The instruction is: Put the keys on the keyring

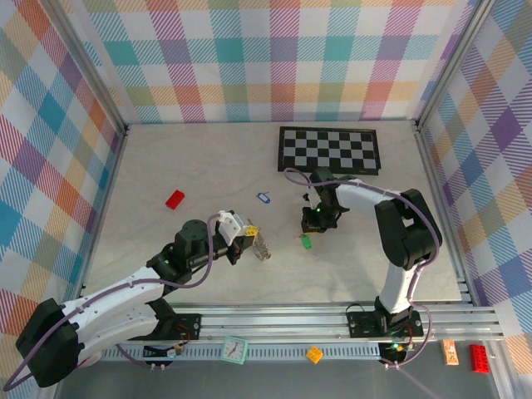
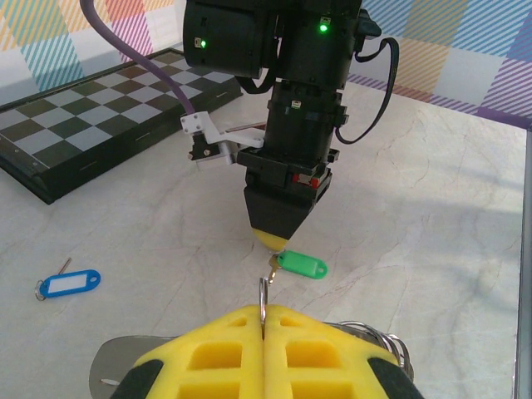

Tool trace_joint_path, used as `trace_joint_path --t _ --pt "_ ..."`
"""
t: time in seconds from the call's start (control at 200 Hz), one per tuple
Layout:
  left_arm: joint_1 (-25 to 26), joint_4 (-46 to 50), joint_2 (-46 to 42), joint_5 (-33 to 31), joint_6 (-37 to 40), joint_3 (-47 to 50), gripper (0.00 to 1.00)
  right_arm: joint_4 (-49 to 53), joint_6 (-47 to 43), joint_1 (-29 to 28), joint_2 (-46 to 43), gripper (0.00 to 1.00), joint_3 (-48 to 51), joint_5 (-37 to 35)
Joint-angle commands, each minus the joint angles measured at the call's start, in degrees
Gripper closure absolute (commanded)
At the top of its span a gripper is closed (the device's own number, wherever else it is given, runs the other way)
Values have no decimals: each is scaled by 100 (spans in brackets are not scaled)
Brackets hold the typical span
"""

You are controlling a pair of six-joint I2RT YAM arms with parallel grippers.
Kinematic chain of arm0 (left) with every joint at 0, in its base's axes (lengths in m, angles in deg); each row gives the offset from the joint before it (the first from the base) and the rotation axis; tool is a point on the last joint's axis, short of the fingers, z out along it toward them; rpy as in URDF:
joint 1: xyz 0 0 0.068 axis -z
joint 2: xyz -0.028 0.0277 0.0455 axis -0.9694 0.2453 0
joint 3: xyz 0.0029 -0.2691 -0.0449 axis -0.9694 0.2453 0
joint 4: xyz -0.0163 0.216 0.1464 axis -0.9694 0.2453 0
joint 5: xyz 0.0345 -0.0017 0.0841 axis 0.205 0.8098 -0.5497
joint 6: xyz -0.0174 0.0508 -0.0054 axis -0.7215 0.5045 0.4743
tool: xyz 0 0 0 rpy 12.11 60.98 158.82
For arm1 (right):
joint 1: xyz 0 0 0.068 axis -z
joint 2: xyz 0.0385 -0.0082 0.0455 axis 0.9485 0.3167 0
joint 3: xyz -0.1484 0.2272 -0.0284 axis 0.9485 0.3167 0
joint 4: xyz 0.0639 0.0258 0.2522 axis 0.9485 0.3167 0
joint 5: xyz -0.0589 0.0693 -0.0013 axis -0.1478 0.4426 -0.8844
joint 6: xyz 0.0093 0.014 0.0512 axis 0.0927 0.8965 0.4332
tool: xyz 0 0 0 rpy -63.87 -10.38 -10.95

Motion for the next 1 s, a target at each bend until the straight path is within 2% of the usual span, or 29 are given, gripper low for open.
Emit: trace_joint_path --t 0.0,0.13,0.305,0.55,0.735,0.995 --pt "-33 -327 -104 0 -75 38 100 156 -108 -37 94 89 -165 104" --pt "-33 -336 -98 2 -75 38 100 161 -119 -37 94 91 -160 104" --pt "-31 -336 -111 -5 -75 38 100 217 -134 -37 61 100 -188 99" --pt "-36 -225 -239 -157 -101 -33 100 259 -301 -35 -358 100 -161 353" --pt "-33 -110 -262 -256 -247 -89 100 104 -748 -164 -978 100 -58 636" --pt "-31 319 -176 -170 -395 -313 100 -762 -2060 -809 -2528 100 528 842"
